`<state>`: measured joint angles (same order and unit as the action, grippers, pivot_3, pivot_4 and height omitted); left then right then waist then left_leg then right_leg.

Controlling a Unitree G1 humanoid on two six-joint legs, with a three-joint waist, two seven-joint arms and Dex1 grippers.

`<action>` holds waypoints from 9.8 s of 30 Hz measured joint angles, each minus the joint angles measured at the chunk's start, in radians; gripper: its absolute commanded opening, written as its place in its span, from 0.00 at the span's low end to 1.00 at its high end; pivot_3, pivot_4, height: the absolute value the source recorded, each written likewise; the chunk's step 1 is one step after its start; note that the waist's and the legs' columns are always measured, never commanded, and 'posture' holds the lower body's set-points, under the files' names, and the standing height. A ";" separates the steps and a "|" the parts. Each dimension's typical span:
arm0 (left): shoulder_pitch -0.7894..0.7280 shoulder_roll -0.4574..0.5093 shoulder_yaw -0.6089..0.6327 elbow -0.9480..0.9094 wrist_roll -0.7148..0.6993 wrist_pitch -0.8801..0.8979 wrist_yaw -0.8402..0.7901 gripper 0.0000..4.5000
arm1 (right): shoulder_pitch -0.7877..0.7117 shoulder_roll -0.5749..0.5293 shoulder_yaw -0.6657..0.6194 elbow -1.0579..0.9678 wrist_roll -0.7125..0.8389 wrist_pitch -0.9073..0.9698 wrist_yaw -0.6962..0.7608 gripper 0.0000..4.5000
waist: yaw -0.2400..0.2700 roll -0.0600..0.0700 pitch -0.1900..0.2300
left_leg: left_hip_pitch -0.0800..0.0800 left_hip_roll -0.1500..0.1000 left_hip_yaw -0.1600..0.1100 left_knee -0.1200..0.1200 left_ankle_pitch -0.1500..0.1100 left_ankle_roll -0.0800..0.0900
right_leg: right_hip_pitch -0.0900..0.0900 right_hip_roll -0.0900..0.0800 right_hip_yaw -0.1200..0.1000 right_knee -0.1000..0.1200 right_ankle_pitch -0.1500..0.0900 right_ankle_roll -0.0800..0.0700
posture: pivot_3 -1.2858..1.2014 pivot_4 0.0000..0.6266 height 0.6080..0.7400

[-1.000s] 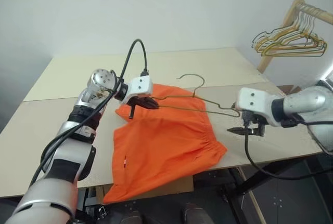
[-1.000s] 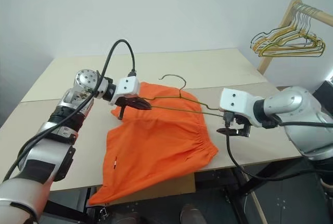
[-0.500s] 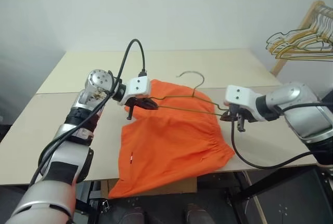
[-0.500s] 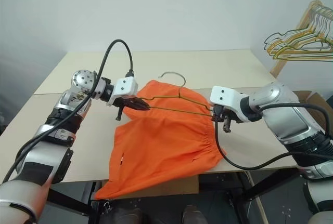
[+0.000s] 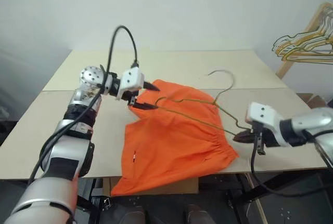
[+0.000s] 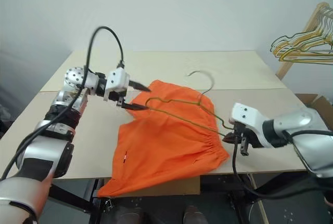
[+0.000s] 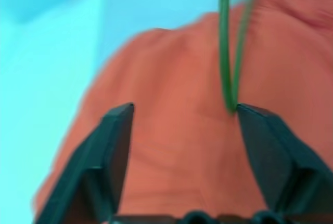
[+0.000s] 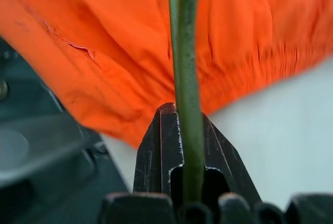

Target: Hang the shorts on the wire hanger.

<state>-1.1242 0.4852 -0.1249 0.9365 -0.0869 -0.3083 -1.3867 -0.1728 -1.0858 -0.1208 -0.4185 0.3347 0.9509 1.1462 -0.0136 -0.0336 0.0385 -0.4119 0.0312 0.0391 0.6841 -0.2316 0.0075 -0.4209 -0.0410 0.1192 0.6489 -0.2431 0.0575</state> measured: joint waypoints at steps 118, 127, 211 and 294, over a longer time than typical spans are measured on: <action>0.431 0.127 -0.007 -0.852 -0.272 0.490 -0.069 0.99 | 0.085 -0.024 0.164 0.302 0.603 0.572 -0.066 0.00 | 0.088 -0.002 0.000 | 0.010 0.001 -0.001 -0.003 -0.001 0.004 | 0.013 0.002 0.000 -0.009 -0.002 0.006 | 0.59 0.00 1.00; 0.429 0.118 -0.010 -0.843 -0.272 0.489 -0.082 0.99 | -0.021 0.171 0.056 0.474 0.571 0.649 -0.242 0.00 | 0.076 -0.003 0.000 | 0.012 0.001 0.000 -0.002 0.000 0.004 | 0.014 0.003 0.001 -0.008 -0.002 0.003 | 0.58 0.00 1.00; -0.224 -0.010 -0.266 0.240 0.148 -0.374 -0.222 0.73 | -0.731 0.034 0.577 0.085 -0.091 0.175 0.033 0.00 | -0.005 0.000 0.001 | -0.015 0.002 0.001 0.001 0.000 0.004 | -0.016 0.003 0.002 0.001 0.002 -0.003 | 0.50 0.00 1.00; -0.171 0.115 -0.612 0.135 -0.241 0.007 -0.225 0.00 | 0.113 0.347 -0.173 -0.143 0.321 0.104 -0.437 0.01 | -0.077 0.000 0.001 | -0.003 0.001 -0.004 0.010 -0.001 0.005 | -0.002 0.005 0.001 0.013 -0.006 0.005 | 0.50 0.00 1.00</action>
<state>-1.2951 0.6003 -0.7374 1.0718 -0.3279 -0.3011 -1.6115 -0.0596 -0.7388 -0.2941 -0.5620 0.6554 1.0546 0.7096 -0.0908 -0.0336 0.0400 -0.4146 0.0326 0.0353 0.6942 -0.2326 0.0123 -0.4228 -0.0361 0.1206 0.6618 -0.2494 0.0625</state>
